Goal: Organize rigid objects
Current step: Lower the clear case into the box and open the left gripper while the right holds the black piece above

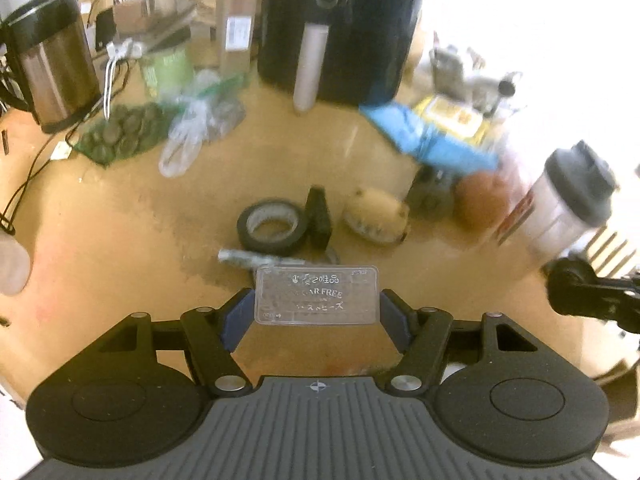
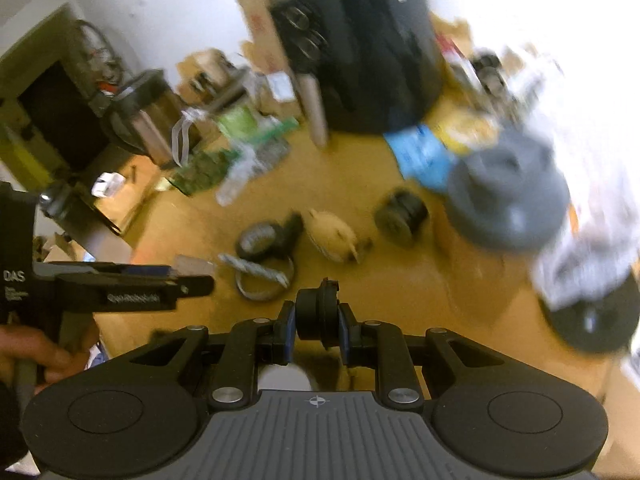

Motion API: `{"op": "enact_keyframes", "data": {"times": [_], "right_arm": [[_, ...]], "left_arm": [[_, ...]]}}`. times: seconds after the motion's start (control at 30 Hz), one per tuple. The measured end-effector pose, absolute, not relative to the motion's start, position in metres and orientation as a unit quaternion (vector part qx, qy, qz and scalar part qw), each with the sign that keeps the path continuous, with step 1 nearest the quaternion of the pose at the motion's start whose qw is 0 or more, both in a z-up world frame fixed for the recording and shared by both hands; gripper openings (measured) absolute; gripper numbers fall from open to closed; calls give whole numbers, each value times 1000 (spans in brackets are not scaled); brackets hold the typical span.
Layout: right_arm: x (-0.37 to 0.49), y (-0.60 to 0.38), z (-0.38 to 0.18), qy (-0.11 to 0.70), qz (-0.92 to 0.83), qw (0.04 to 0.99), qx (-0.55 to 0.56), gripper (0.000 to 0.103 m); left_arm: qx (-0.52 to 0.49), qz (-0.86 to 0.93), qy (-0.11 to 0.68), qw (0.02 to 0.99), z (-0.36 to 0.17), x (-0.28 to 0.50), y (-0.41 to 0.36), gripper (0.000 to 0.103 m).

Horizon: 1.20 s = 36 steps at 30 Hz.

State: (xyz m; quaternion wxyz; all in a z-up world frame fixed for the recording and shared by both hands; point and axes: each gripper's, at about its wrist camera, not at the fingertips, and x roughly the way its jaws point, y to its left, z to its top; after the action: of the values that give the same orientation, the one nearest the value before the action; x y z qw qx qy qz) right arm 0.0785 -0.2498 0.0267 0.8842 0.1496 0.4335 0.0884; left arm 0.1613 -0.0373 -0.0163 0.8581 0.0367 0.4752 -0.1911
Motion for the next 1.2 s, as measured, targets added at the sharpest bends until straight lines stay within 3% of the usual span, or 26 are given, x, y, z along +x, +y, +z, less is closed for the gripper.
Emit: {"op": "enact_keyframes", "data": {"times": [0.33,1.2], "right_arm": [[91,-237,70,388,105,910,102,24],[53,-244,72,368,210,901,90,24]], "left_arm": [[13,-206,419,884,26,162,-46,67],[3,-104,415,904,69,71,-22,67]]}}
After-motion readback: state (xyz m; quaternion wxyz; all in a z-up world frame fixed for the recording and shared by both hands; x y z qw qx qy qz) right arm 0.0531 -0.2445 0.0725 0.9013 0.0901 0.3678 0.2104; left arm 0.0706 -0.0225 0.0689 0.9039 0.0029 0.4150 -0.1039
